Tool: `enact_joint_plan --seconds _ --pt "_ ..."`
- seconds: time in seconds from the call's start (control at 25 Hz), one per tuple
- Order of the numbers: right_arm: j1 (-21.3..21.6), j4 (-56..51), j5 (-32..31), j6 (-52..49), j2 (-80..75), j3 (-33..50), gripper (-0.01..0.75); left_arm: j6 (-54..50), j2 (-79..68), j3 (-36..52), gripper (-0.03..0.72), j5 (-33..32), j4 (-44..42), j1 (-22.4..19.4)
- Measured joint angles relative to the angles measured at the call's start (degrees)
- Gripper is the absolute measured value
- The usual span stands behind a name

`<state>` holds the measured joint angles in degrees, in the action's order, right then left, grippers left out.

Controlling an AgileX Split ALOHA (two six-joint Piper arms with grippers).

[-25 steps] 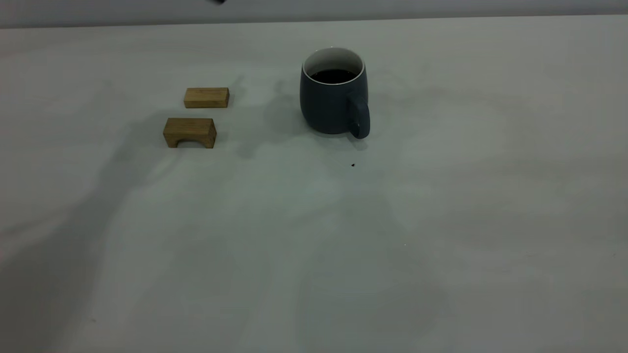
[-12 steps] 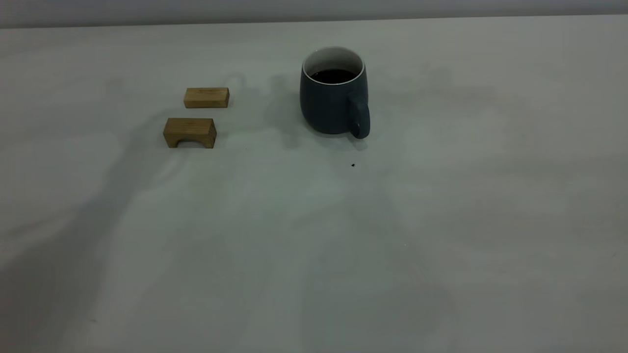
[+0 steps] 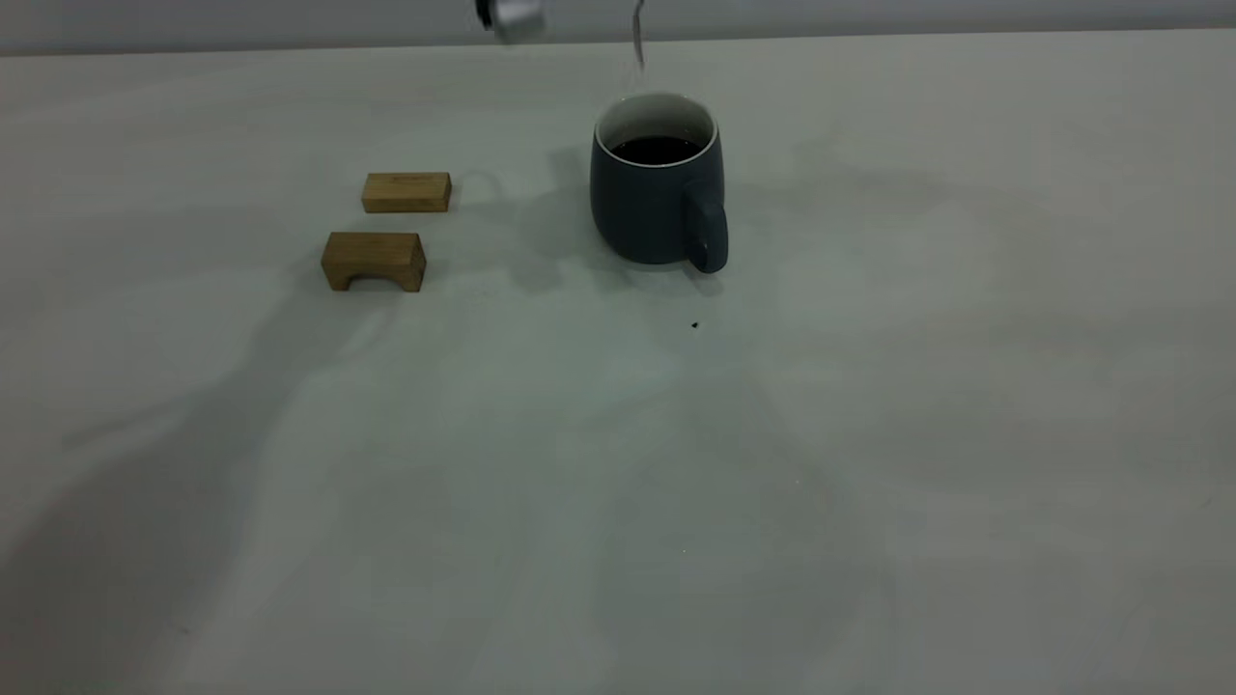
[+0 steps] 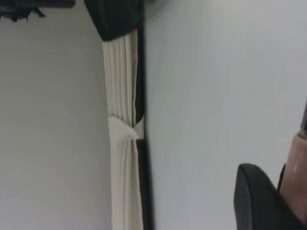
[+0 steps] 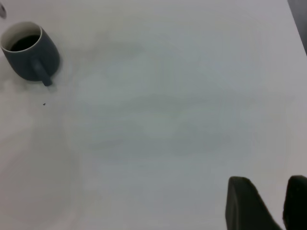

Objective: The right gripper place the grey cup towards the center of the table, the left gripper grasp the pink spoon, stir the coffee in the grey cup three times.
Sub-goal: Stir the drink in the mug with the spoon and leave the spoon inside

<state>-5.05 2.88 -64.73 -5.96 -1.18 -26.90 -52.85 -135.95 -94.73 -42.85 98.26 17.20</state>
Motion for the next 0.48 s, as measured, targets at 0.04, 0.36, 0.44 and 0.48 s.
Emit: enact_joint_plan --seconds 0.04,0.36,0.44,0.48 --pt "0.0 0.0 0.0 0.0 0.0 0.0 0.24 0.0 -0.59 0.0 0.135 0.14 0.07 0.0" --pt "0.0 0.0 0.0 0.0 0.0 0.0 0.24 -0.06 -6.74 -1.84 0.135 0.2 0.48 0.0" --pt "0.0 0.0 0.0 0.0 0.0 0.0 0.24 -0.11 -8.52 -3.34 0.135 0.08 0.5 0.0" --pt "0.0 0.0 0.0 0.0 0.0 0.0 0.24 -0.11 -9.25 -4.19 0.135 -0.24 0.5 0.0"
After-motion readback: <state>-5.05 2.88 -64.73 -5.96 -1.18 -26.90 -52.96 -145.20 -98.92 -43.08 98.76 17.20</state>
